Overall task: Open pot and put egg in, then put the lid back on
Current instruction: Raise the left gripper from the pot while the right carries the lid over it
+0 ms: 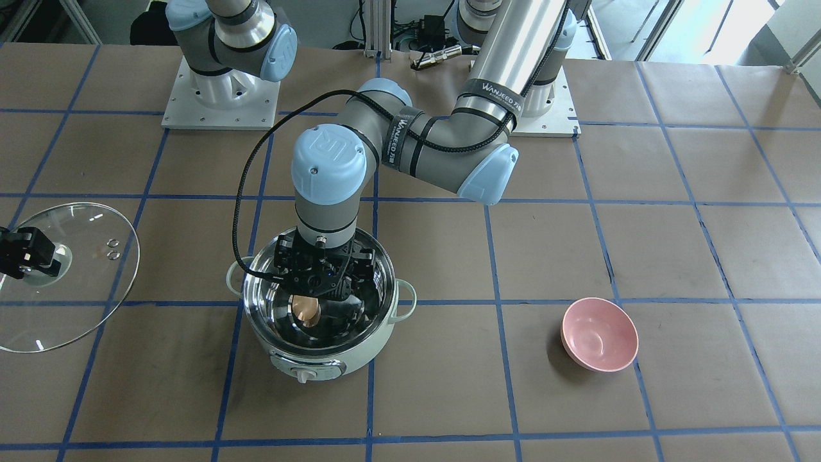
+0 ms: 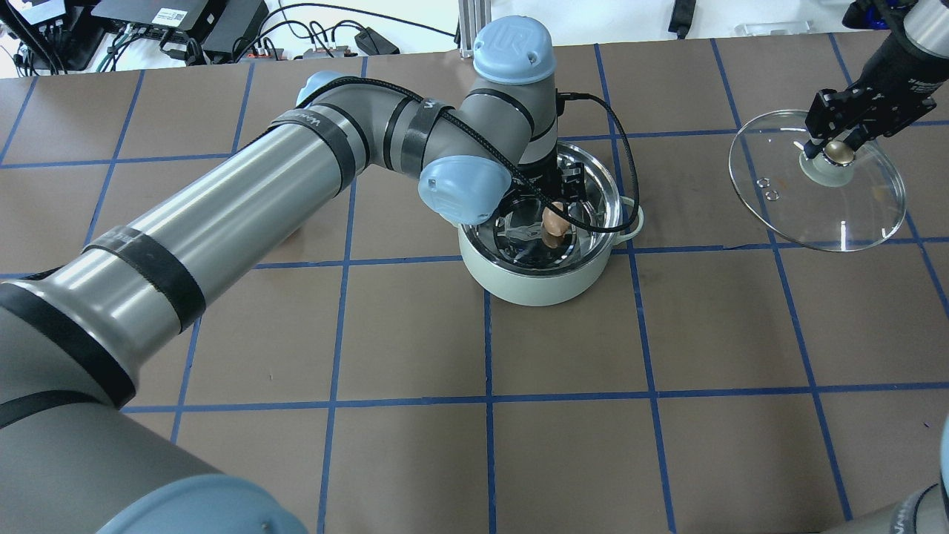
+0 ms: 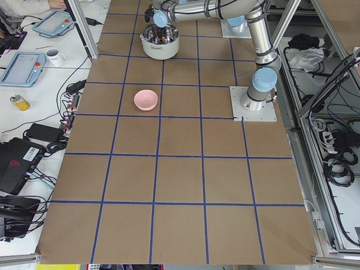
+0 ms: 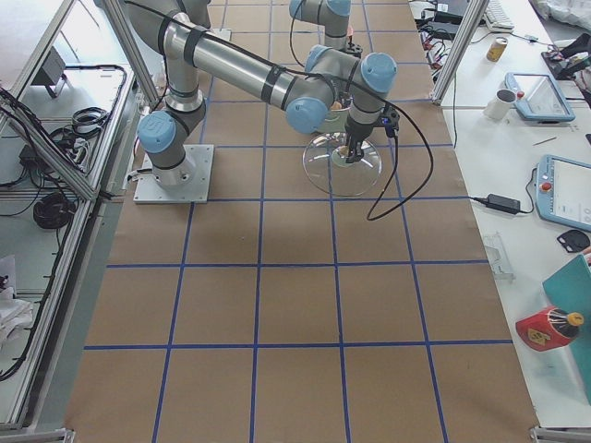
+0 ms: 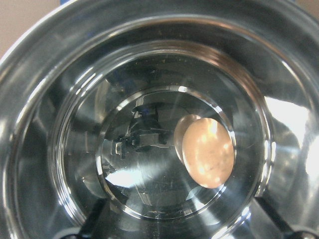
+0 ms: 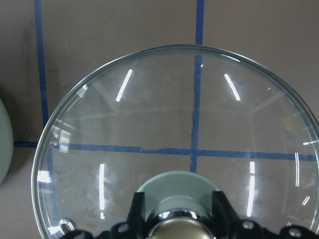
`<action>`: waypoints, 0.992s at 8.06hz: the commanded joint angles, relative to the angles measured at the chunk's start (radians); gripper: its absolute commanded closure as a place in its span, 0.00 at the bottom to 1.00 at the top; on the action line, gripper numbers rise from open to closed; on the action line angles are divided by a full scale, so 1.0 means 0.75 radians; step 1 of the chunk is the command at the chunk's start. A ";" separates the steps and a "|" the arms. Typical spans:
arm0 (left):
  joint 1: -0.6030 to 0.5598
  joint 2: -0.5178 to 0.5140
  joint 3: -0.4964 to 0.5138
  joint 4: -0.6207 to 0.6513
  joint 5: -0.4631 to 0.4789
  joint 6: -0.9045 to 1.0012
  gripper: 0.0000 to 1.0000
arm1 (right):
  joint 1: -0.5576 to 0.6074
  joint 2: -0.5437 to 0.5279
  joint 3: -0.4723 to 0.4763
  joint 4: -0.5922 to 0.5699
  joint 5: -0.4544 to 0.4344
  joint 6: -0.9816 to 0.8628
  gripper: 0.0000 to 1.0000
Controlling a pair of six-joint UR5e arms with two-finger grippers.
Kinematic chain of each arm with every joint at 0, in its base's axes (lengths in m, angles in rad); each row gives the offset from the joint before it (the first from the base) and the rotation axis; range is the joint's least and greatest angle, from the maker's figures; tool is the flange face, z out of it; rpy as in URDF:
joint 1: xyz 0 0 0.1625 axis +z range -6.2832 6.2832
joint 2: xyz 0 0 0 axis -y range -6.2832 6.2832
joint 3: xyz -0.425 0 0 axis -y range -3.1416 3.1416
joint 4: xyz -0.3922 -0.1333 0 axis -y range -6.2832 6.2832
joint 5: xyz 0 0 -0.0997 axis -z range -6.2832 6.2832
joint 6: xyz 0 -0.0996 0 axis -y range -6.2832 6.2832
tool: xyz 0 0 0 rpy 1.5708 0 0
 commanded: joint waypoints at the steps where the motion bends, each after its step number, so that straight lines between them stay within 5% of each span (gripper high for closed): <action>1: 0.006 0.148 0.008 -0.089 0.011 0.043 0.00 | 0.020 -0.017 -0.004 -0.017 -0.019 0.022 1.00; 4: 0.148 0.267 -0.004 -0.131 0.092 0.155 0.00 | 0.146 -0.035 -0.018 -0.017 -0.073 0.120 1.00; 8: 0.508 0.357 -0.017 -0.135 0.086 0.401 0.00 | 0.610 -0.046 -0.053 -0.027 -0.186 0.410 1.00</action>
